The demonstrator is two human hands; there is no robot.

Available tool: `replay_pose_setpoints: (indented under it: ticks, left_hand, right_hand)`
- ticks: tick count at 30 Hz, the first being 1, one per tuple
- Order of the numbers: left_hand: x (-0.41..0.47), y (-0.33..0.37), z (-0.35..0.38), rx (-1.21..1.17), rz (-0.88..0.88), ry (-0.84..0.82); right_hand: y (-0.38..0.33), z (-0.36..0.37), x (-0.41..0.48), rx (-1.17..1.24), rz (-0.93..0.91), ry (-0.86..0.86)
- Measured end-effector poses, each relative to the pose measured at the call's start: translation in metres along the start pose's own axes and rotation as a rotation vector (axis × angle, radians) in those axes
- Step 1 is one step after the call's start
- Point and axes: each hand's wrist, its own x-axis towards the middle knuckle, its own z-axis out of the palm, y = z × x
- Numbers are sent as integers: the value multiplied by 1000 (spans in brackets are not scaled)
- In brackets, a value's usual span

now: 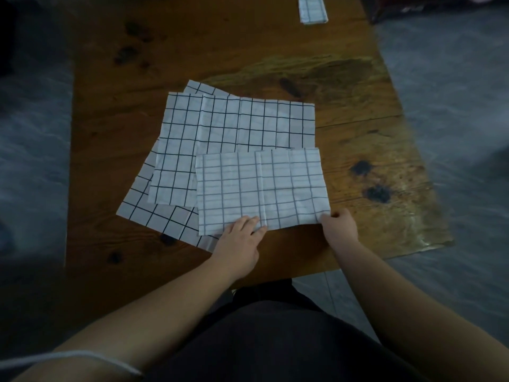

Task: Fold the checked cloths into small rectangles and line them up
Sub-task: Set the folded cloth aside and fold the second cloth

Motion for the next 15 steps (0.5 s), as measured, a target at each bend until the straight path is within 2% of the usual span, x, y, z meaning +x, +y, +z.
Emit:
replay_pose_setpoints:
  ticks: [7,11,15]
  left_hand:
    - [-5,5,3,-44,39,-7]
    - [-6,6,-4,-152,-9,52]
    - [14,0,-21,-81,-71,111]
  right_hand:
    - [-16,-2,-20,316,-102,40]
    - [-26,0,-21,369,33,34]
    - [-18,3,-16,362,217,6]
